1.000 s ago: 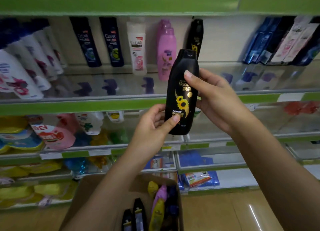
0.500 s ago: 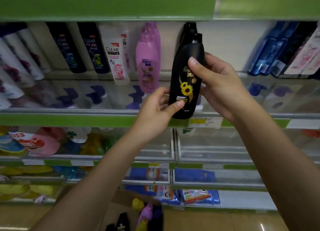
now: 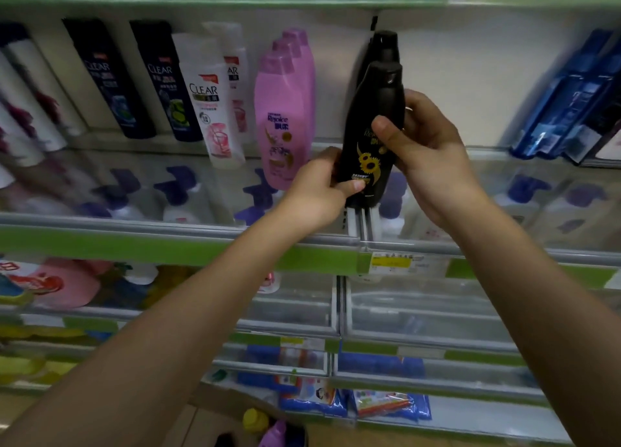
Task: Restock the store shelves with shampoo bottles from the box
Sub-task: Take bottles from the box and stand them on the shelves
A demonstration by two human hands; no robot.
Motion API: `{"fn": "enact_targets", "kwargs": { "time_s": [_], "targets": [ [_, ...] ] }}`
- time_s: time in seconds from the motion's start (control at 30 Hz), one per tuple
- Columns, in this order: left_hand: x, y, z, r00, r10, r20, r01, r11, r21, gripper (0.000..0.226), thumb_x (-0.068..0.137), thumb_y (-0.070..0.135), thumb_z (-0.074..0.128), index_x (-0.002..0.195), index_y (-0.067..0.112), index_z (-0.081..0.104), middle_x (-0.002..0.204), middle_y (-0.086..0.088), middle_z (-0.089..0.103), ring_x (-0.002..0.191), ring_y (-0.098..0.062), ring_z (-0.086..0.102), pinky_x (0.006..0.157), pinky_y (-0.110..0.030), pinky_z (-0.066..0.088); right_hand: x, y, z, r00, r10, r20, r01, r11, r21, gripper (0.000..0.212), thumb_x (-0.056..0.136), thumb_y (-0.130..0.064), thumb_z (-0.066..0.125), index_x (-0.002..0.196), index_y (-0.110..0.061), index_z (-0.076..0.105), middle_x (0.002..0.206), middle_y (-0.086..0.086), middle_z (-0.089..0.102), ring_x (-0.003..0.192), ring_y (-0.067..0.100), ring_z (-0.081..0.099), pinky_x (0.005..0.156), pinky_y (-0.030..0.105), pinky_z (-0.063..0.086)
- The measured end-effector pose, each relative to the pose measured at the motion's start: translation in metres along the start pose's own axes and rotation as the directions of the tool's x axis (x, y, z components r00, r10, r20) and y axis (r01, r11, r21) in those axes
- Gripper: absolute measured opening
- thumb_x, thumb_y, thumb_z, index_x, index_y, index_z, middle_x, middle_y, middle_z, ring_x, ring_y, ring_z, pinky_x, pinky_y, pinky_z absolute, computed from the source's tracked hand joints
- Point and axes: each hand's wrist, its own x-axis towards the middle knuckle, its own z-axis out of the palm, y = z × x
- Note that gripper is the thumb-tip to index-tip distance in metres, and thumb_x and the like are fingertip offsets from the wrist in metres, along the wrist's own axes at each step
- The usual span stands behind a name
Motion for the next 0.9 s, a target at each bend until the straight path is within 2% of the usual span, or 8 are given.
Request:
{"fn": "enact_targets", "kwargs": {
  "time_s": [0.07, 0.17, 0.27, 0.4, 0.53, 0.63, 0.73, 0.9],
  "targets": [
    [0.008, -0.002, 0.002, 1.000, 0.001, -0.012, 0.000, 1.000, 0.023, 0.027, 0.089, 0.013, 0.062, 0.114, 0.016, 0.051, 0.120, -0.007, 0.062, 0.112, -0.020, 0.058, 0.100, -0.037, 0.045, 0.007, 0.004, -0.002, 1.000, -0.020, 0.004, 0.020, 0.999, -0.027, 0.034, 0.090, -0.010, 0.062, 0.124, -0.010, 0.054, 0.115, 0.006, 0.066, 0.110, 0.017, 0.064, 0.094, 0.033, 0.052],
    [0.024, -0.001, 0.006, 1.000, 0.004, -0.026, -0.002, 0.996, 0.085, 0.033, 0.092, 0.013, 0.059, 0.123, 0.013, 0.049, 0.124, -0.005, 0.060, 0.113, -0.019, 0.056, 0.091, -0.027, 0.044, 0.021, 0.010, -0.006, 0.999, -0.030, 0.013, 0.030, 0.997, -0.068, 0.035, 0.093, -0.008, 0.059, 0.128, -0.007, 0.051, 0.119, 0.008, 0.064, 0.111, 0.016, 0.063, 0.093, 0.031, 0.052],
    [0.043, -0.002, 0.011, 0.999, -0.021, -0.044, 0.027, 0.988, 0.150, 0.035, 0.091, 0.013, 0.059, 0.125, 0.012, 0.048, 0.123, -0.008, 0.060, 0.114, -0.022, 0.056, 0.093, -0.031, 0.046, 0.035, 0.015, -0.012, 1.000, -0.024, 0.007, 0.024, 0.995, -0.099, 0.038, 0.093, -0.009, 0.059, 0.130, -0.004, 0.050, 0.119, 0.008, 0.063, 0.109, 0.014, 0.063, 0.089, 0.027, 0.051],
    [0.058, -0.001, 0.016, 0.998, -0.013, -0.056, 0.026, 0.973, 0.228, 0.033, 0.091, 0.015, 0.057, 0.123, 0.011, 0.048, 0.118, -0.008, 0.062, 0.108, -0.023, 0.058, 0.094, -0.038, 0.048, 0.047, 0.021, -0.019, 1.000, -0.020, 0.007, 0.020, 0.991, -0.129, 0.039, 0.094, -0.010, 0.058, 0.132, -0.003, 0.050, 0.123, 0.014, 0.062, 0.111, 0.020, 0.063, 0.093, 0.031, 0.053],
    [0.066, -0.002, 0.019, 0.998, 0.001, -0.062, 0.011, 0.983, 0.181, 0.030, 0.092, 0.011, 0.056, 0.121, 0.008, 0.048, 0.118, -0.010, 0.062, 0.108, -0.023, 0.059, 0.095, -0.036, 0.048, 0.055, 0.024, -0.021, 0.999, -0.049, 0.004, 0.049, 0.987, -0.156, 0.040, 0.095, -0.011, 0.058, 0.133, -0.002, 0.049, 0.122, 0.011, 0.062, 0.108, 0.014, 0.064, 0.089, 0.028, 0.052],
    [0.071, -0.003, 0.022, 0.997, 0.028, -0.076, -0.013, 0.981, 0.196, 0.030, 0.092, 0.011, 0.055, 0.121, 0.007, 0.048, 0.116, -0.010, 0.062, 0.107, -0.022, 0.059, 0.086, -0.028, 0.046, 0.058, 0.027, -0.022, 0.998, -0.070, -0.002, 0.069, 0.986, -0.150, 0.039, 0.096, -0.007, 0.056, 0.134, 0.000, 0.049, 0.120, 0.009, 0.061, 0.102, 0.008, 0.065, 0.085, 0.023, 0.052],
    [0.074, -0.003, 0.023, 0.996, 0.031, -0.082, -0.016, 0.985, 0.169, 0.028, 0.092, 0.010, 0.054, 0.120, 0.006, 0.049, 0.115, -0.010, 0.061, 0.105, -0.021, 0.058, 0.081, -0.025, 0.043, 0.061, 0.029, -0.024, 0.997, -0.079, 0.008, 0.079, 0.986, -0.145, 0.041, 0.096, -0.008, 0.056, 0.135, 0.001, 0.047, 0.123, 0.012, 0.061, 0.105, 0.011, 0.065, 0.086, 0.024, 0.052],
    [0.076, -0.004, 0.026, 0.997, 0.025, -0.080, -0.016, 0.994, 0.105, 0.030, 0.092, 0.009, 0.055, 0.122, 0.008, 0.049, 0.118, -0.010, 0.060, 0.109, -0.021, 0.056, 0.085, -0.026, 0.043, 0.065, 0.031, -0.027, 0.996, -0.085, -0.001, 0.084, 0.985, -0.152, 0.041, 0.095, -0.009, 0.057, 0.135, 0.000, 0.048, 0.121, 0.012, 0.061, 0.105, 0.015, 0.065, 0.087, 0.028, 0.053]
  ]
}}
